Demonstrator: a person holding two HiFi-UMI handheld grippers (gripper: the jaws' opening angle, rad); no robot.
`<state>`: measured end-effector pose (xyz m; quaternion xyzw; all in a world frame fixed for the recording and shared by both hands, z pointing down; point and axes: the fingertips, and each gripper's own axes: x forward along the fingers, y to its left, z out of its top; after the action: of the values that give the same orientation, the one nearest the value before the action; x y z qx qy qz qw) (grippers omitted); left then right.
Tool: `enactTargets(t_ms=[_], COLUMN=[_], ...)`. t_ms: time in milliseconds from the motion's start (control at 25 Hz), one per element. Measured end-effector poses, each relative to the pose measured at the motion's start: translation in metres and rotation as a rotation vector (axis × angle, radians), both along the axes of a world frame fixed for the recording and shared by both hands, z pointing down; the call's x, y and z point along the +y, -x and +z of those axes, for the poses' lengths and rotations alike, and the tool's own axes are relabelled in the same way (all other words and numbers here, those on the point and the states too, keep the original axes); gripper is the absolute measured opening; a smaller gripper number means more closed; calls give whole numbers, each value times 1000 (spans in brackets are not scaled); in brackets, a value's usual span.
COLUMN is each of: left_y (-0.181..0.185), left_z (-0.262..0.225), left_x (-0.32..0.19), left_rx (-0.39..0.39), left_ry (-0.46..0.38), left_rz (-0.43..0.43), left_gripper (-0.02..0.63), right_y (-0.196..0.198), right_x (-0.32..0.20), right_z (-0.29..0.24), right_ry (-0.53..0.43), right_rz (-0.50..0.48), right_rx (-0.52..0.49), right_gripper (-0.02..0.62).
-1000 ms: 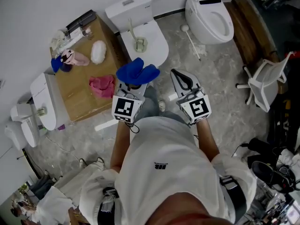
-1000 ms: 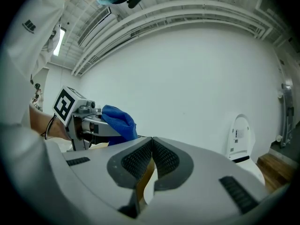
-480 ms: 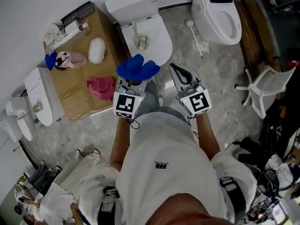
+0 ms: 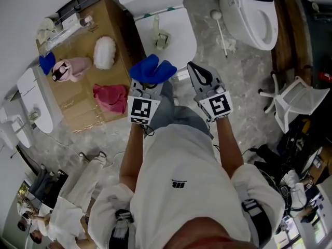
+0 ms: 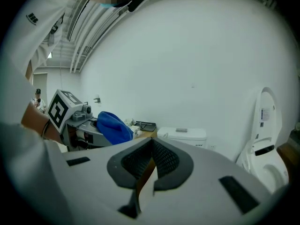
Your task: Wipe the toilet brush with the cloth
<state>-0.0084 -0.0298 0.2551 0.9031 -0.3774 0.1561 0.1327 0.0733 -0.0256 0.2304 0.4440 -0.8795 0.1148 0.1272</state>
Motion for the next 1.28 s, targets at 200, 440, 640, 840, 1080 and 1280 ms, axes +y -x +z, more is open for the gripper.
enactTargets(t_ms=[200,440,640,840,1080,1280], left_y=[12,18,17,13,12,6], left_z=[47,93,122,153,190,225], left_x=[-29,-47,-55,-63,-75,-77], left_rx=[-7,-24,-40,-51,-69,-84], left_ry=[46,89,109,134,154,181], left_rz=[-29,-59,-70,-91,-136,-152], left_gripper=[152,152,152,152,152,152], right_y=[8,16,18,17,21,19], right_x=[-31,-51,-61,-73,-89,-92], right_z=[48,84,114,150,200,244], right_ry=[36,51,62,87,114,142], right_rz=[-20,-60,-99,-140,-219,-269], right_rx=[49,68,100,121,141,170], right_gripper=[-3,-3,-3,-3,-3,-2])
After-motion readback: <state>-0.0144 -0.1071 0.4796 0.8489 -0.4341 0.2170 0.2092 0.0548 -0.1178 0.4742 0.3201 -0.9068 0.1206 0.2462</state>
